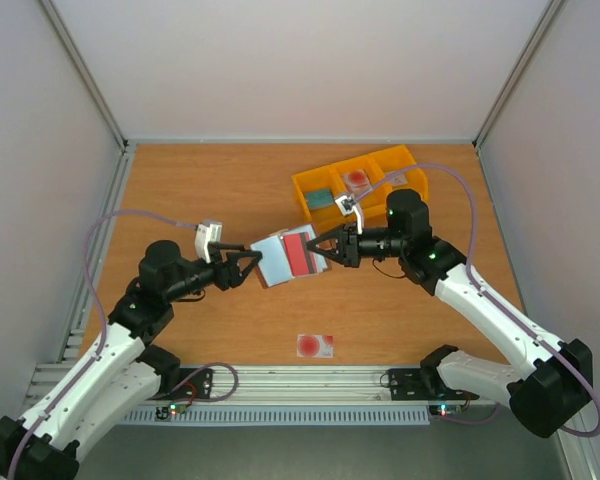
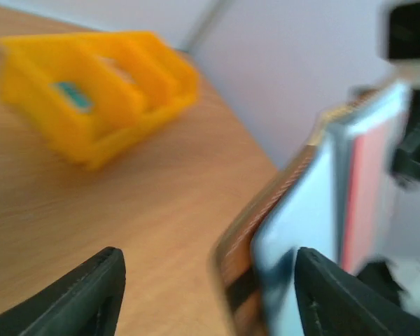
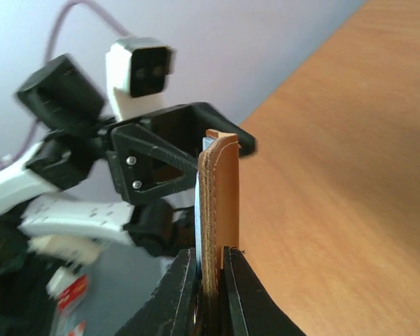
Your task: Take the credit cards out of the card holder
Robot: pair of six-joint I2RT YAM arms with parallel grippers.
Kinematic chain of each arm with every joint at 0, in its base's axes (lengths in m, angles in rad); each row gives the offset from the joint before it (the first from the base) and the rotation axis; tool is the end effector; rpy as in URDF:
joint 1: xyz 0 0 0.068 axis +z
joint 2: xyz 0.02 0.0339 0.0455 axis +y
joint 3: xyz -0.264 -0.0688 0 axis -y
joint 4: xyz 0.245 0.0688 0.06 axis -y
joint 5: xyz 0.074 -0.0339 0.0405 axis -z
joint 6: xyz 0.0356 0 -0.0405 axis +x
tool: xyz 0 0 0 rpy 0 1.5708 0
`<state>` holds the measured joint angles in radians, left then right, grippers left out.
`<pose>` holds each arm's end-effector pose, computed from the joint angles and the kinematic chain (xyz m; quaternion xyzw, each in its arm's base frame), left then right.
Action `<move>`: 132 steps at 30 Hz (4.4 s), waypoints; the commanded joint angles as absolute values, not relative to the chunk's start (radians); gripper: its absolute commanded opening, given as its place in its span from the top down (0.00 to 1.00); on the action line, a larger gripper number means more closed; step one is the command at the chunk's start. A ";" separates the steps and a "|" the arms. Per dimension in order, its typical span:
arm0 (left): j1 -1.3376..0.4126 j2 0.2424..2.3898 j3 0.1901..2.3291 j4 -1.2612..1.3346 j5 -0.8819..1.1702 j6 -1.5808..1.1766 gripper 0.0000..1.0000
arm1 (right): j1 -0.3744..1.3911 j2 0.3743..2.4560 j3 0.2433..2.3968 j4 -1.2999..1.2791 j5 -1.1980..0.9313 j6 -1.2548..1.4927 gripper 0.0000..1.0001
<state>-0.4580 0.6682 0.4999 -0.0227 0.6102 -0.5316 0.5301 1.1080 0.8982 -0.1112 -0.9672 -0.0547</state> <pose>0.1396 -0.0915 0.2756 0.1640 0.7422 -0.4922 0.4242 0.1954 0.1485 0.3277 -0.4674 0.6091 0.4885 0.4146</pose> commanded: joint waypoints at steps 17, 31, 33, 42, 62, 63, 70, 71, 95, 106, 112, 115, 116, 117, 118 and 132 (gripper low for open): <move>-0.528 0.749 0.482 0.306 0.724 -0.631 0.47 | 0.666 1.157 1.006 -0.134 -0.615 0.037 0.99; -0.545 0.725 0.489 0.232 0.654 -0.644 0.50 | 0.668 1.125 1.009 -0.051 -0.909 -0.053 0.99; -0.545 0.731 0.491 0.254 0.671 -0.641 0.50 | 0.667 1.120 1.006 -0.043 -0.935 -0.056 0.99; -0.570 0.747 0.522 0.379 0.803 -0.640 0.50 | 0.668 1.158 0.982 0.064 -0.942 -0.019 0.99; -0.571 0.720 0.524 0.362 0.796 -0.645 1.00 | 0.664 1.170 0.979 -0.081 -0.904 -0.129 0.75; -0.571 0.717 0.523 0.361 0.795 -0.647 1.00 | 0.663 1.164 0.976 -0.091 -0.926 -0.138 0.70; -0.568 0.711 0.519 0.348 0.825 -0.617 1.00 | 0.612 1.110 0.950 -0.141 -0.986 -0.157 0.69; -0.567 0.709 0.518 0.342 0.829 -0.616 1.00 | 0.600 1.102 0.944 -0.141 -0.994 -0.155 0.69; -0.561 0.704 0.523 0.359 0.880 -0.595 0.92 | 0.576 1.110 0.977 -0.199 -1.081 -0.191 0.99; -0.544 0.682 0.527 0.292 0.892 -0.595 1.00 | 0.527 1.071 0.941 -0.212 -1.095 -0.195 0.99; -0.532 0.676 0.526 0.272 0.894 -0.592 1.00 | 0.492 1.068 0.931 -0.214 -1.112 -0.184 0.99; -0.532 0.691 0.524 0.288 0.897 -0.588 1.00 | 0.493 1.085 0.936 -0.190 -1.131 -0.160 0.99; -0.532 0.698 0.524 0.296 0.899 -0.590 1.00 | 0.492 1.088 0.936 -0.179 -1.138 -0.152 0.99; -0.532 0.702 0.525 0.301 0.902 -0.594 1.00 | 0.492 1.091 0.937 -0.174 -1.142 -0.148 0.99; -0.532 0.704 0.525 0.301 0.904 -0.596 1.00 | 0.492 1.092 0.939 -0.178 -1.145 -0.151 0.99; -0.537 0.731 0.518 0.307 0.767 -0.711 1.00 | 0.517 1.109 0.913 -0.064 -1.191 -0.060 0.75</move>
